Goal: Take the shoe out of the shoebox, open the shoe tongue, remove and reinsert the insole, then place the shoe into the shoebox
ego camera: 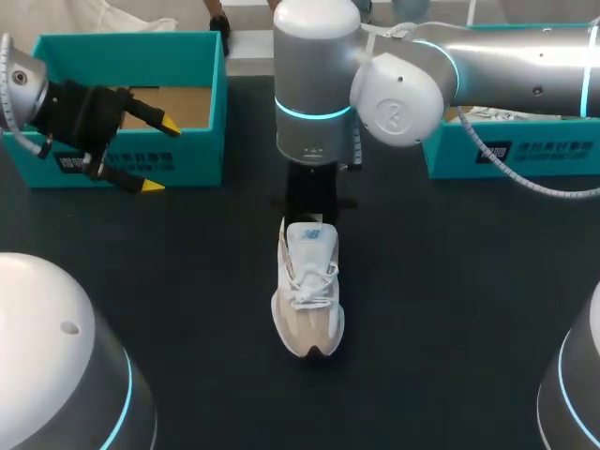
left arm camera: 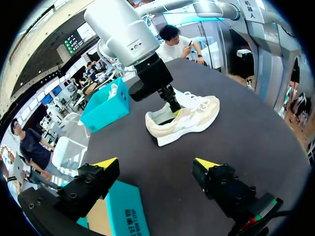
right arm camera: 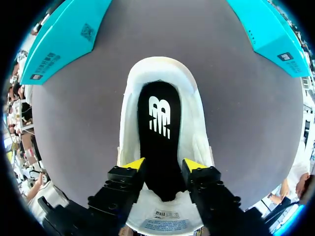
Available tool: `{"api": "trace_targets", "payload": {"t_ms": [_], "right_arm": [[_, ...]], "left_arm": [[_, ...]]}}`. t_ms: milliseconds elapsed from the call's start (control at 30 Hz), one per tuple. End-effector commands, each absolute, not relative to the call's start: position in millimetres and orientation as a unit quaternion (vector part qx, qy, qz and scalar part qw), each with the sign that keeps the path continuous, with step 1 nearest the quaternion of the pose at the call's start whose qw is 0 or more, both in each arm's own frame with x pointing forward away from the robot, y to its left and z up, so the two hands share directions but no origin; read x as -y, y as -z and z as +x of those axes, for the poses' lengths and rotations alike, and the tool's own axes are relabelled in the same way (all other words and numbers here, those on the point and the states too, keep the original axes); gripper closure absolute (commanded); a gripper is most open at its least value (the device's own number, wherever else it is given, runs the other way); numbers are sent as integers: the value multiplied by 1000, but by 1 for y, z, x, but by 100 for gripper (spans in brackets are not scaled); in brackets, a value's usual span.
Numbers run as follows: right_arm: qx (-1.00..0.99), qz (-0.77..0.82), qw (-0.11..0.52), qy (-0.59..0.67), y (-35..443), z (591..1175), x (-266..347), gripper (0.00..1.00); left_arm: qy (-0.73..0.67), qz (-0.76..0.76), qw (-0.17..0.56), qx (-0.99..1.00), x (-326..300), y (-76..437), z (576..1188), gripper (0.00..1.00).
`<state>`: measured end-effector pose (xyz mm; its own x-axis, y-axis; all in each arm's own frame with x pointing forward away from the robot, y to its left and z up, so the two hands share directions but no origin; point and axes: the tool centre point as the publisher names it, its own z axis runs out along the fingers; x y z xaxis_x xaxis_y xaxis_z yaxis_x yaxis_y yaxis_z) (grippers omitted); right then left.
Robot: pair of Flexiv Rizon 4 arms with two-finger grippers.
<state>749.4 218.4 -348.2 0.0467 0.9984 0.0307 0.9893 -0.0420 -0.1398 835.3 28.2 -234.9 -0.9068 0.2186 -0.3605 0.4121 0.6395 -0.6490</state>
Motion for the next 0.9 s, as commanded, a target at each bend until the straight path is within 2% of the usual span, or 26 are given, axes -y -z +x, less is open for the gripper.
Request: {"api": "trace_targets", "payload": {"t_ms": [33, 567, 900], "right_arm": [[692, -718, 61, -32, 348, 750, -220, 0], [697, -715, 54, -30, 352, 758, -215, 0], [681, -731, 25, -22, 317, 741, -206, 0]], "left_arm": [[385, 176, 125, -897, -29, 234, 834, 0], [385, 176, 125, -897, -29, 234, 834, 0], [385, 176, 125, -897, -29, 234, 834, 0]]}}
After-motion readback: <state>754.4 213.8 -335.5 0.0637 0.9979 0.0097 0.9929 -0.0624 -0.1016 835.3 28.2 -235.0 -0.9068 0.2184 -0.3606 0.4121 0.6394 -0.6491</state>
